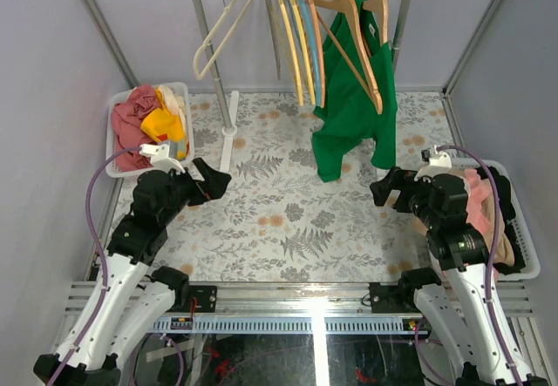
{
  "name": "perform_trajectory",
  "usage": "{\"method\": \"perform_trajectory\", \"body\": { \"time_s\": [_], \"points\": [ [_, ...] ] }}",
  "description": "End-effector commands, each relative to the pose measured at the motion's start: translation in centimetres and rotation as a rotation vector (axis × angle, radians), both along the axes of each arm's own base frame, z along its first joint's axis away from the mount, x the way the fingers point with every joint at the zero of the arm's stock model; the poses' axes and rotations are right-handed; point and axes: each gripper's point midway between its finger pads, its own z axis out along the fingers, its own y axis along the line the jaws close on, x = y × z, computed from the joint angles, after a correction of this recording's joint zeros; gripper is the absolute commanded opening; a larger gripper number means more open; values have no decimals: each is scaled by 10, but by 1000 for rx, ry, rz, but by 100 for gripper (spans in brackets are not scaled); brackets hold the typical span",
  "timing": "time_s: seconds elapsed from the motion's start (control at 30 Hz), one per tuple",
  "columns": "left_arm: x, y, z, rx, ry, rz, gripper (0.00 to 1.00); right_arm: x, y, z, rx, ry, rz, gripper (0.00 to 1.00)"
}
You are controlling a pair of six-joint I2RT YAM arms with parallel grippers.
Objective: Place the t-shirt on the hanger
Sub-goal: Pick up the T-shirt and place it in the bin.
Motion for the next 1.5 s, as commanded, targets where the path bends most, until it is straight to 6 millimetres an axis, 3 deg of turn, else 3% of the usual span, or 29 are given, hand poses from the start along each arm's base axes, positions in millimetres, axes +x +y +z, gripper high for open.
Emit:
{"method": "perform_trajectory", "body": {
  "time_s": [0.0,0.77,0.87,1.1,1.23,1.47],
  "points": [
    [-1,0,2,9,-24,-15,100,5,3,10,2,-53,21,99],
    [-2,-1,4,3,-31,-19,100,6,0,11,9,-38,-9,99],
    [-3,-4,6,-4,-38,-36,100,7,-16,14,-17,-5,-108,100],
    [-5,-12,6,-17,-36,-83,100,-11,-83,16,-153,124,-483,100],
    [-7,-19,4,-27,-24,-125,100,-11,-107,8,-272,221,-600,92],
    [-13,-37,1,-45,-16,-238,100,0,-111,-4,-296,276,-652,89]
  ]
}}
